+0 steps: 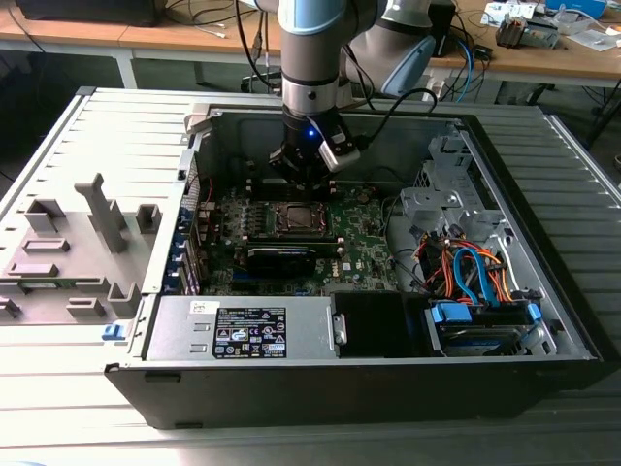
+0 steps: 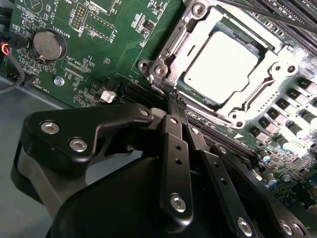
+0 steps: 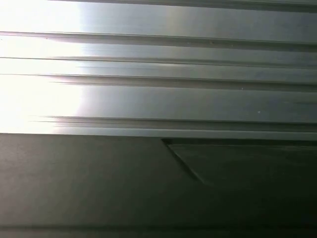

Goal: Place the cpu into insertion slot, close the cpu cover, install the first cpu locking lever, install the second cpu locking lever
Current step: 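Install the second cpu locking lever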

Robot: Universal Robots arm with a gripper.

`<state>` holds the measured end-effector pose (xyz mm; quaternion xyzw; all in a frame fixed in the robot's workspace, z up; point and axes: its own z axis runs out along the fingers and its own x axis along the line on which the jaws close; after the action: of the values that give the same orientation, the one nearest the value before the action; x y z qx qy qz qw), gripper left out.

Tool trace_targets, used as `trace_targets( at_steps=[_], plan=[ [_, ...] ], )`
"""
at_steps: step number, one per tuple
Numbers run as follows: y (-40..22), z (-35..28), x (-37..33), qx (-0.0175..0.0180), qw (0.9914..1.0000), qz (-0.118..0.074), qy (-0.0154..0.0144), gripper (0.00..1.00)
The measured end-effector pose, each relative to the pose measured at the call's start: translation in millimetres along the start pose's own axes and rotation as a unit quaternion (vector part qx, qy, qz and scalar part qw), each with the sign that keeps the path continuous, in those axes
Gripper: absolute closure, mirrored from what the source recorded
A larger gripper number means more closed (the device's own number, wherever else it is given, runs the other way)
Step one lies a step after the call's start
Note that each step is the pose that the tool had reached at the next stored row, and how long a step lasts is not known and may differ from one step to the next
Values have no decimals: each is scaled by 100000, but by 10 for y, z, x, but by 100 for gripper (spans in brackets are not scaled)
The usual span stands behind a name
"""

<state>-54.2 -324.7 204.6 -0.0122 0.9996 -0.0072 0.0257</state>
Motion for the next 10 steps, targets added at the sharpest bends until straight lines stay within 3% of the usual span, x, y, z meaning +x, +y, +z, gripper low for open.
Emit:
trace_targets(
  at_steps=[2,3,4,10],
  plan=[
    [-9,-6,2,-142,100000,-7,60,89],
    [15,-15,15,1381,99990,-61,140,89],
    [17,-40,35,2574,99966,-135,386,89],
    [29,-26,28,2489,99969,-109,290,89]
  ],
)
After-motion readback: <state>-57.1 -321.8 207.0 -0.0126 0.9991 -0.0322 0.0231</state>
